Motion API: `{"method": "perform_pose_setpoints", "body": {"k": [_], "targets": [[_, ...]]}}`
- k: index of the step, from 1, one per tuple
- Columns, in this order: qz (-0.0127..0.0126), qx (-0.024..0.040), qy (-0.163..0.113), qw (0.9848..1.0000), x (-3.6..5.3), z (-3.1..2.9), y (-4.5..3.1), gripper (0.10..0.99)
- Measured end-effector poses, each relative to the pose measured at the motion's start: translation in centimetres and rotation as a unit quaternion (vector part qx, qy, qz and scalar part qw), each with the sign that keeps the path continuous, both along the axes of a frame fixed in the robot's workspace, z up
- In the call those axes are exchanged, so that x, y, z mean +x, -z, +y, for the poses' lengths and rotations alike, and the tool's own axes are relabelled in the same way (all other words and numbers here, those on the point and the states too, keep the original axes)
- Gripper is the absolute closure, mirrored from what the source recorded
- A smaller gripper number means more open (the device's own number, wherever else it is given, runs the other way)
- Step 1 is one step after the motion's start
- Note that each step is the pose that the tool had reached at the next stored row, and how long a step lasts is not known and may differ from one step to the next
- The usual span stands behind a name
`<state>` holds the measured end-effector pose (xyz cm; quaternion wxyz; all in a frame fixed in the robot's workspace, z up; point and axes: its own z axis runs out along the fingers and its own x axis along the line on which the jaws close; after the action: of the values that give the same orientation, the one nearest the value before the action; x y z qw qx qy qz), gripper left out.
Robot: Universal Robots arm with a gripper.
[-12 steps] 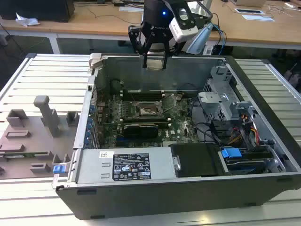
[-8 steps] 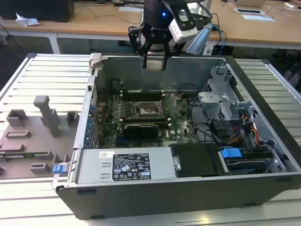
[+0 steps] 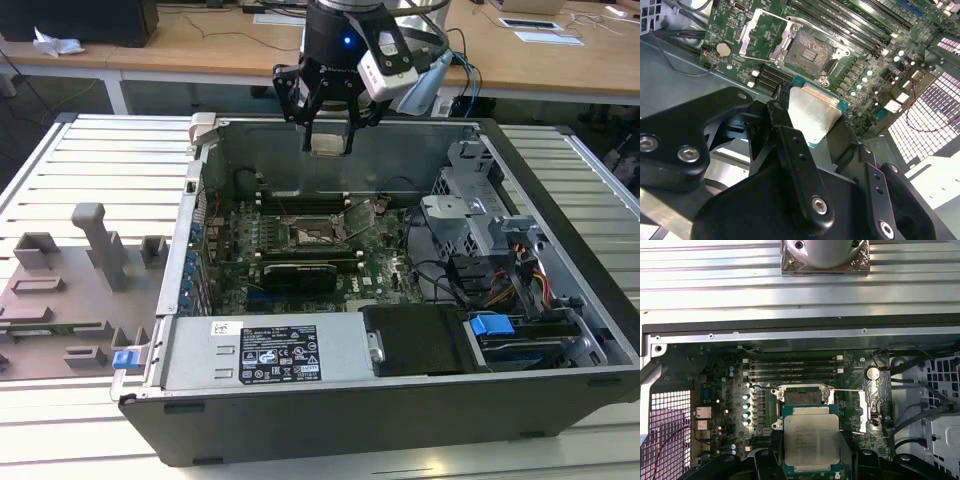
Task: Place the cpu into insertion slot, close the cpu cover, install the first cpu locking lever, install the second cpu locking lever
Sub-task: 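Place the cpu into insertion slot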
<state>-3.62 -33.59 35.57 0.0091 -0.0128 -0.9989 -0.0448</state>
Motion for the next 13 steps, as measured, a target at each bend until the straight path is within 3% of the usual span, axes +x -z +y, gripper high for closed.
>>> {"method": "perform_pose_setpoints", "body": {"k": [13], "targets": [[0.0000,0.0000,0.000,1.0000,0.00,0.00,0.72,0.545]]}}
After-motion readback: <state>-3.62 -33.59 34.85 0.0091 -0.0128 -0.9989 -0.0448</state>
